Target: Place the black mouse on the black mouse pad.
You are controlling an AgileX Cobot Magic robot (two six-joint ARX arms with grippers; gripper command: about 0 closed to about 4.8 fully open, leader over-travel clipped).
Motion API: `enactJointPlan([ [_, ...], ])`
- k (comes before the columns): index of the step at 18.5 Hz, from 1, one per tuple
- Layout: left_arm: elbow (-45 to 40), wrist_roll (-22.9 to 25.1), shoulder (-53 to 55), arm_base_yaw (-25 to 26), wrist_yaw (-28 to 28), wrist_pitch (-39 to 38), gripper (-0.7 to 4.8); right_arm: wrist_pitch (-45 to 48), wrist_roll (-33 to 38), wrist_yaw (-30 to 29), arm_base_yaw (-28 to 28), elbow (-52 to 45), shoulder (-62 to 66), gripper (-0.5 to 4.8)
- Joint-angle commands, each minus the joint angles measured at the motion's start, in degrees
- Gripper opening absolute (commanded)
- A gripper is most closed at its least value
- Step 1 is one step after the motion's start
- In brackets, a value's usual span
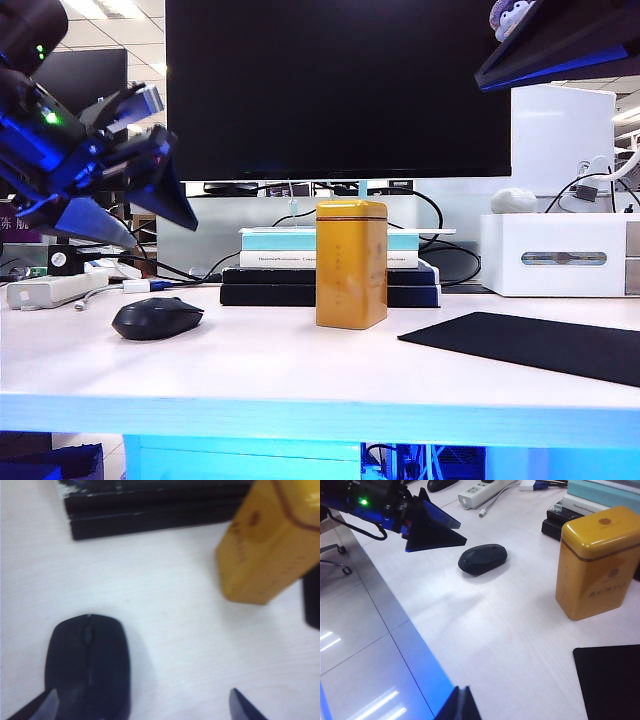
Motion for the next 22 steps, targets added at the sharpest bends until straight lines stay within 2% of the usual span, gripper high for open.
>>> enactJointPlan([
  [1,0.24,-0.96,3.61,-0.04,0.02,0.59,4.79,0.74,-1.05,0.04,-0.04,0.26,0.09,-0.06],
  [8,0.35,-1.55,6.71,-0.04,0.17,4.57,4.79,0.79,-1.20,-0.13,-0.04,0.26,0.11,-0.06],
  [12,4.39,-0.94,10.80,-0.02,2.05,1.40,4.79,0.79,-1.20,-0.15,-0.04,0.26,0.11,-0.06],
  [13,5.27,-0.79,11.65,-0.02,1.27,1.27,4.79,0.74,-1.20,-0.15,-0.04,0.26,0.11,-0.06],
  [15,6.38,2.80,11.76,0.07,-5.57,-1.40,4.79,0.72,-1.20,-0.37,-0.04,0.26,0.07,-0.06],
  [16,6.64,4.11,11.76,0.09,-6.01,-2.71,4.79,0.72,-1.20,-0.35,-0.04,0.26,0.07,-0.06],
  [22,6.69,3.78,12.94,0.09,-5.40,-2.99,4.79,0.83,-1.36,-0.35,-0.04,0.26,0.09,-0.06],
])
